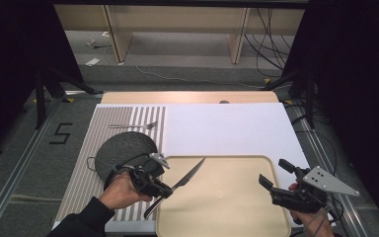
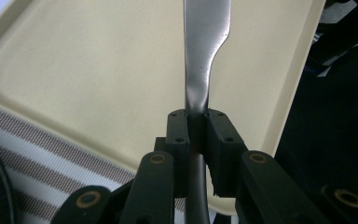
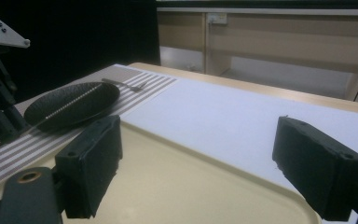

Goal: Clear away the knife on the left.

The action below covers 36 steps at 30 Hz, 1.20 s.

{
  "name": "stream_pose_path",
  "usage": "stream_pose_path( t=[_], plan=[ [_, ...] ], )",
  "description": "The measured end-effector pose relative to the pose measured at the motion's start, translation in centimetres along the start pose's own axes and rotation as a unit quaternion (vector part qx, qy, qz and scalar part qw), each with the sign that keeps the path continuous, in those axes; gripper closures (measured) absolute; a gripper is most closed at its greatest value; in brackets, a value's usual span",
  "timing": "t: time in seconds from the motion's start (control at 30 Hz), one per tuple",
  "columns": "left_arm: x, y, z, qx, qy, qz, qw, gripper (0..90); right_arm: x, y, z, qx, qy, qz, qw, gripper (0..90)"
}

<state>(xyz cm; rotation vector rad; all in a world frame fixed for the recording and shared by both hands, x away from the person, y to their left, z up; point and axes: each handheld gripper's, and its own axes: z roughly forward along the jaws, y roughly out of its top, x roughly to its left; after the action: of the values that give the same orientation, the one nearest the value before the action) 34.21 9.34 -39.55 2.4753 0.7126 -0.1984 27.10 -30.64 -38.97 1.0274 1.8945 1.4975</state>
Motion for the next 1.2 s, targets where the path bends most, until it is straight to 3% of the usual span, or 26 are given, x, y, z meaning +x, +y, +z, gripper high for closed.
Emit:
stream_pose_path(
  t=[0.1,0.3,0.5,0.57,0.63,0.73,1.2],
  plan=[
    [-0.1,0.6,0.3,0.008,-0.003,0.0,1.0,80.1,0.0,0.0,0.0,0.0,0.0,0.0,1.0,16.8],
    [-0.3,1.6,1.1,-0.006,-0.014,-0.007,0.9999,80.1,0.0,0.0,-0.1,-0.001,0.0,-0.001,1.0,16.7],
    [0.1,2.2,2.3,0.021,-0.002,-0.021,0.9996,80.1,0.0,0.0,-0.1,-0.001,-0.001,0.0,1.0,16.8],
    [0.2,2.5,2.7,0.03,-0.011,-0.021,0.9993,80.1,0.0,0.0,-0.1,0.0,0.0,0.0,1.0,16.8],
    [0.4,2.8,3.2,0.043,-0.003,-0.021,0.9988,80.1,0.0,0.1,-0.1,-0.001,0.001,-0.002,1.0,16.8],
    [0.7,3.1,3.9,0.056,-0.008,-0.028,0.998,80.1,0.0,0.1,-0.1,-0.003,0.001,-0.001,1.0,16.8],
    [0.5,3.3,6.6,0.079,-0.017,-0.06,0.9949,80.0,0.0,0.1,-0.1,-0.003,0.001,-0.004,1.0,17.0]
  ],
)
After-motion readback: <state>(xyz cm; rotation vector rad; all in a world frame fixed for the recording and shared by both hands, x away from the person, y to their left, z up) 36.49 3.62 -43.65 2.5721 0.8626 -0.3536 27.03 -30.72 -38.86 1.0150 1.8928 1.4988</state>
